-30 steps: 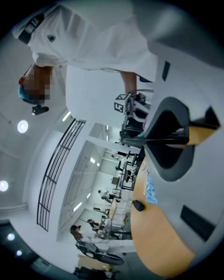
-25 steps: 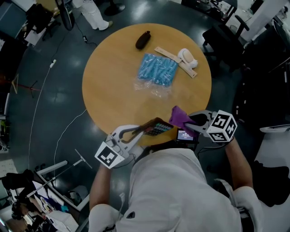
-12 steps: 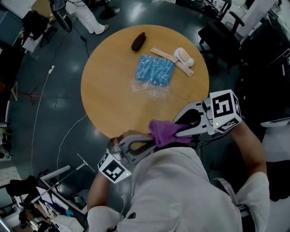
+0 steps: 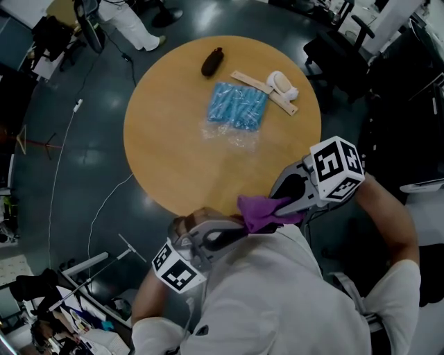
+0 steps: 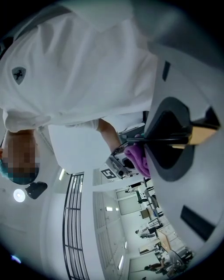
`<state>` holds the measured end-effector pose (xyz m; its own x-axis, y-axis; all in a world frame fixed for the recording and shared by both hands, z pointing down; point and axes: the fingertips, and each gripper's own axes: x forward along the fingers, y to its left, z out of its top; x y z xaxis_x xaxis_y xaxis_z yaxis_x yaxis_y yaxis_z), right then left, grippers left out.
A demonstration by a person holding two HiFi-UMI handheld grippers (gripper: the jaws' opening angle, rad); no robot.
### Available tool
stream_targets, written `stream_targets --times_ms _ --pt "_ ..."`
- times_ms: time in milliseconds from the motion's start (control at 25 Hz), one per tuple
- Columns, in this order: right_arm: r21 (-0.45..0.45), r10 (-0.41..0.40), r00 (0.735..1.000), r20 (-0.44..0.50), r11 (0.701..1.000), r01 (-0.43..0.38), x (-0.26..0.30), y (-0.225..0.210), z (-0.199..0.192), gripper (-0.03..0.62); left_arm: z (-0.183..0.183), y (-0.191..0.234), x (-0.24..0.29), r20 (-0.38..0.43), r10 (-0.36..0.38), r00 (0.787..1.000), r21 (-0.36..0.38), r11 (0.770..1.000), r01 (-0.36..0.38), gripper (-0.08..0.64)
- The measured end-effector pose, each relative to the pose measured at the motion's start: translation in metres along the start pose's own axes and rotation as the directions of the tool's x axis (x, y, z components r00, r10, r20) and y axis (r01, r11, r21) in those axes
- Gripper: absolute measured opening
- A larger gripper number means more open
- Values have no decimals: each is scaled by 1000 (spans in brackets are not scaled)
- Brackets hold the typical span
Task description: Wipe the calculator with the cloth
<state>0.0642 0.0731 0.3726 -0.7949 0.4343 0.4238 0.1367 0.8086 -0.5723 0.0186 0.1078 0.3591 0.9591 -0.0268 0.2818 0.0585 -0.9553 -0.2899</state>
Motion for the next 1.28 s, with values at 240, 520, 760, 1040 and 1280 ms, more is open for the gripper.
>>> stream_targets --times_ms 240,520,760,1040,1280 --pt "112 45 995 86 992 -55 2 -13 -13 83 8 -4 2 9 -7 1000 22 1000 7 43" --pt "169 116 988 102 977 -132 14 -14 -21 83 17 -7 5 7 -16 1000 82 997 15 43" --pt "235 153 978 139 955 -183 28 -12 -32 83 23 -13 6 20 -16 1000 87 996 14 43" --pt "299 196 963 187 922 -246 41 -10 -45 83 33 -6 6 56 12 998 77 997 -16 43" --pt "328 189 973 129 918 -222 57 -13 -68 83 41 2 0 87 40 995 59 997 -46 44"
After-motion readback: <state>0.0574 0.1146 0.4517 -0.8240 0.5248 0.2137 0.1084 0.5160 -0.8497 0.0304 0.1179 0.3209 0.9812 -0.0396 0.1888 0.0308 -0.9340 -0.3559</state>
